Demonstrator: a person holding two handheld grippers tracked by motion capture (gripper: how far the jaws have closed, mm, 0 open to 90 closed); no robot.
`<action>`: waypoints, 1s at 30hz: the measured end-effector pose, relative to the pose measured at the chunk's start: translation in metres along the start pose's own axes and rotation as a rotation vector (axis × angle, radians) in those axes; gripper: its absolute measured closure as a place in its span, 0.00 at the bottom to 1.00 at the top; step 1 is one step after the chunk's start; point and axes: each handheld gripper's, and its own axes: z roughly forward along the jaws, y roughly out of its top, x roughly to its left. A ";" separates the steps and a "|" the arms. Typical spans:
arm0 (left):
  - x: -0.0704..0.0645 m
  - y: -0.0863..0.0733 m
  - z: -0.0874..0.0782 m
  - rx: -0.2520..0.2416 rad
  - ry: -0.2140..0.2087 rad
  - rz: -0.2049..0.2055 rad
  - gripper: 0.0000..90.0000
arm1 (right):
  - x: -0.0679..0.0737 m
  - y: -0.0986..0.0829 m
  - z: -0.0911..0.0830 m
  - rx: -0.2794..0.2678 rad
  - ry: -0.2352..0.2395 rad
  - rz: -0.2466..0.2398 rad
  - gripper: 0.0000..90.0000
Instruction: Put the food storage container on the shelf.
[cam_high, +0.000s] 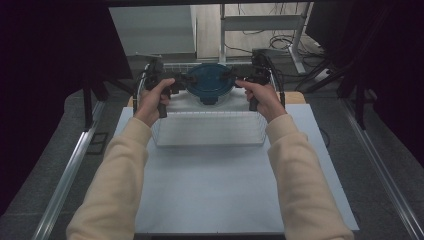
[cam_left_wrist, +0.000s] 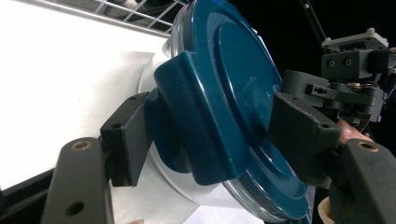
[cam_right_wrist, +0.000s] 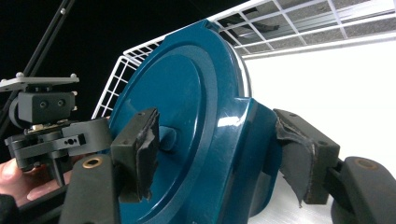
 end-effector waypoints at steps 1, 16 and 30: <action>-0.001 -0.001 0.000 -0.004 0.004 0.003 0.35 | -0.001 -0.001 0.000 -0.003 0.001 0.002 0.38; -0.015 -0.017 -0.018 -0.136 0.094 0.144 0.19 | 0.045 -0.022 -0.017 -0.097 -0.234 -0.344 0.11; -0.027 -0.082 -0.069 -0.144 0.071 0.268 0.20 | 0.043 -0.086 -0.077 -0.149 -0.153 -0.514 0.16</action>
